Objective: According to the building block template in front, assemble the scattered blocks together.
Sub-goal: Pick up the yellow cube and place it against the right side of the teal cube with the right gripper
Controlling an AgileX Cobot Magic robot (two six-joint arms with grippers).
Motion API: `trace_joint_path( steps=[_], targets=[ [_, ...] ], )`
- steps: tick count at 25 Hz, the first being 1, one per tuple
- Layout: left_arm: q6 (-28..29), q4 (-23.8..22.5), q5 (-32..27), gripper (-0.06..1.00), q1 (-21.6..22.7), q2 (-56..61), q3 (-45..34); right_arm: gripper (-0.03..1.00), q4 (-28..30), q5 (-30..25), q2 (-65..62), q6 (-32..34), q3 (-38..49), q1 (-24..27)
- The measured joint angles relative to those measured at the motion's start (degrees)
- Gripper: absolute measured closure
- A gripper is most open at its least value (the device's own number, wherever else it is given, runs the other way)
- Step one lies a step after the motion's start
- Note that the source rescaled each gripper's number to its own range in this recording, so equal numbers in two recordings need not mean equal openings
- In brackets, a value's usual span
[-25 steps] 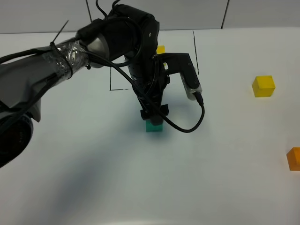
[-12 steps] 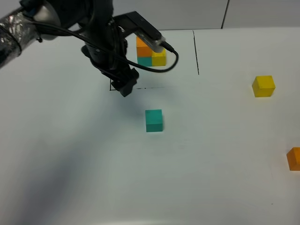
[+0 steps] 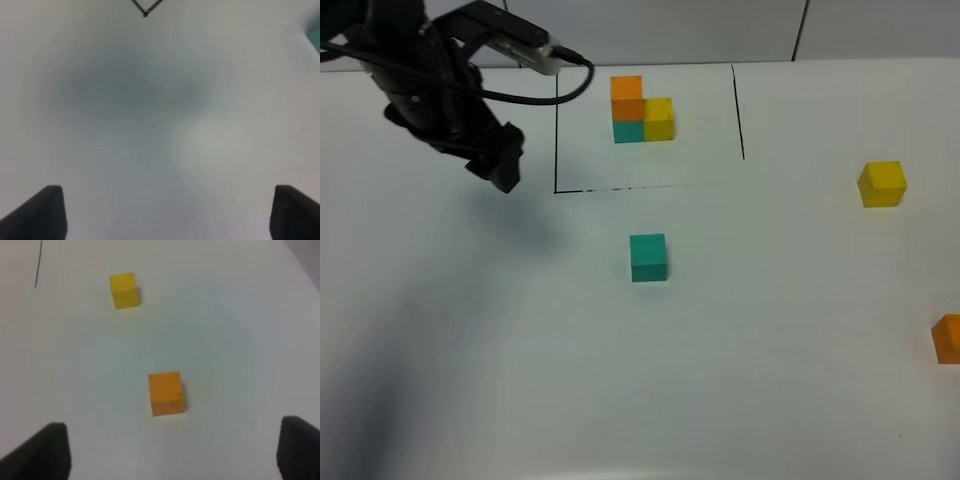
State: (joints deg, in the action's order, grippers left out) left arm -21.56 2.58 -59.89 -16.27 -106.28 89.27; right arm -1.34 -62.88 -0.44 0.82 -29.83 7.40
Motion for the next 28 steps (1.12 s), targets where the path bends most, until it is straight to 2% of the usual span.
trace_joint_path(
  steps=[4,10,19,28],
  targets=[
    [4.44,-0.25,6.58,0.07,6.17,8.38,-9.24,0.28,0.0,0.0,0.0,0.0,0.0,0.0],
    [10.35,-0.68,10.16,0.08,13.36,23.17,-17.39,0.28,0.0,0.0,0.0,0.0,0.0,0.0],
    [19.5,-4.37,8.06,0.08,13.75,43.28,-28.6,0.28,0.0,0.0,0.0,0.0,0.0,0.0],
    [22.21,-4.48,8.09,0.1,11.99,66.4,-39.87,0.28,0.0,0.0,0.0,0.07,0.0,0.0]
  ],
)
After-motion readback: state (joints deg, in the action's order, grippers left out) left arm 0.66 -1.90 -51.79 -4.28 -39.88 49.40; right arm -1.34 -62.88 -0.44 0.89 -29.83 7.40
